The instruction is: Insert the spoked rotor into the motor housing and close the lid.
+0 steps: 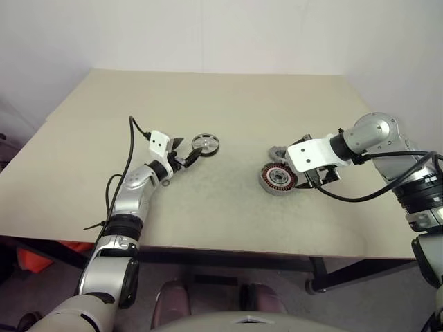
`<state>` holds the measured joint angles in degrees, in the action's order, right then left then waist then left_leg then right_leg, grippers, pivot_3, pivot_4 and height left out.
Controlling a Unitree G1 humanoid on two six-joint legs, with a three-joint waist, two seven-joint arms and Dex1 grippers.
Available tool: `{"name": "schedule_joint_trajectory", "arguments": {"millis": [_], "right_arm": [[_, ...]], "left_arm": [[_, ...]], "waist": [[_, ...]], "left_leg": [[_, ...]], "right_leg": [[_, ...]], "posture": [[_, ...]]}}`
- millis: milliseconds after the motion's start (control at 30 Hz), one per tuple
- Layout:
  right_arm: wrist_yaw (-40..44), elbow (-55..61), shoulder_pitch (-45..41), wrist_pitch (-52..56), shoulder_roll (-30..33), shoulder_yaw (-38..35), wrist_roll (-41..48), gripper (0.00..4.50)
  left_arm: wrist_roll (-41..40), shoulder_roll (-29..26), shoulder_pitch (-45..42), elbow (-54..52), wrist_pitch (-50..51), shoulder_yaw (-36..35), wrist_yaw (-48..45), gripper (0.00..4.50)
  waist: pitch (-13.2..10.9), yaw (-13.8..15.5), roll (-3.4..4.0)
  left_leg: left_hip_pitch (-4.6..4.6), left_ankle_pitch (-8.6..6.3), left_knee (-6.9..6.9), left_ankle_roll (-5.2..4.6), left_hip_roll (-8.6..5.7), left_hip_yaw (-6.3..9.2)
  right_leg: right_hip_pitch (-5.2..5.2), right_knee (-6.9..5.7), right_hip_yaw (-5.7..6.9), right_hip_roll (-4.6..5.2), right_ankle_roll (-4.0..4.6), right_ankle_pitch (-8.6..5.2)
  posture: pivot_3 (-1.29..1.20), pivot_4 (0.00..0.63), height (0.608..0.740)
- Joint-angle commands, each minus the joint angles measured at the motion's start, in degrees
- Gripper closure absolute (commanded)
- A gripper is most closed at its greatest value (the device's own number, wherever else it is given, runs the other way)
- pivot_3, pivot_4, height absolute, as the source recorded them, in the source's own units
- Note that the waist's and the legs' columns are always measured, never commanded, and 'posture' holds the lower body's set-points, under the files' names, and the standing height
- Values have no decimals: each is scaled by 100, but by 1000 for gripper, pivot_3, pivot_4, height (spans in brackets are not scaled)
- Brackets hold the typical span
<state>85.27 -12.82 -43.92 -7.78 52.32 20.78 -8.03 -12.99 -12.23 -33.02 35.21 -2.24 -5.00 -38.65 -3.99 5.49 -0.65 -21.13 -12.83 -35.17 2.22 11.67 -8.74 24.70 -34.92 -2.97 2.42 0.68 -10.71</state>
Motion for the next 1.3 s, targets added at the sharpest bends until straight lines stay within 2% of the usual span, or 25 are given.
{"name": "schedule_joint_trajectory", "arguments": {"millis": [33, 400, 733, 833, 900, 1300], "right_arm": [[-9, -4, 161, 57, 14, -44, -2, 38], [-262, -961, 9, -301, -351, 210, -507, 38], [-175, -1268, -175, -279, -659, 281, -593, 38], [-158, -1380, -200, -334, -705, 297, -627, 643], [-115, -1358, -195, -322, -719, 288, -613, 1250], [117, -1456, -114, -133, -769, 388, -633, 1250]], "left_arm": [[-23, -25, -82, -188, -88, -7, -4, 326], [-4, -45, -37, -245, -81, 6, -7, 326], [-5, -64, 16, -297, -67, -8, 27, 326], [-12, -87, 34, -333, -58, -22, 36, 298], [-14, -98, 45, -355, -51, -27, 42, 298], [-12, -85, 20, -349, -36, 0, 48, 298]], "waist": [[0, 2, 0], [0, -7, 0], [1, -6, 0], [1, 0, 0], [1, 1, 0], [1, -1, 0]], "left_leg": [[0, 0, 0, 0, -2, 0], [0, 2, 1, 2, -2, 1], [-2, 5, 0, -2, -1, 2], [-1, 5, -1, 0, 0, 2], [-3, 6, -1, 0, 1, 2], [-3, 7, -1, 2, 1, 2]], "right_leg": [[0, 0, 0, 3, 0, 0], [-4, 0, 13, 7, 0, 0], [-4, -1, 18, 9, 0, 0], [-4, -4, 22, 10, 0, 0], [-5, -4, 25, 11, 1, 0], [-5, -8, 28, 12, 2, 0]], "posture": [[0, 0, 740], [0, 0, 740], [0, 0, 740], [0, 0, 740], [0, 0, 740], [0, 0, 740]]}}
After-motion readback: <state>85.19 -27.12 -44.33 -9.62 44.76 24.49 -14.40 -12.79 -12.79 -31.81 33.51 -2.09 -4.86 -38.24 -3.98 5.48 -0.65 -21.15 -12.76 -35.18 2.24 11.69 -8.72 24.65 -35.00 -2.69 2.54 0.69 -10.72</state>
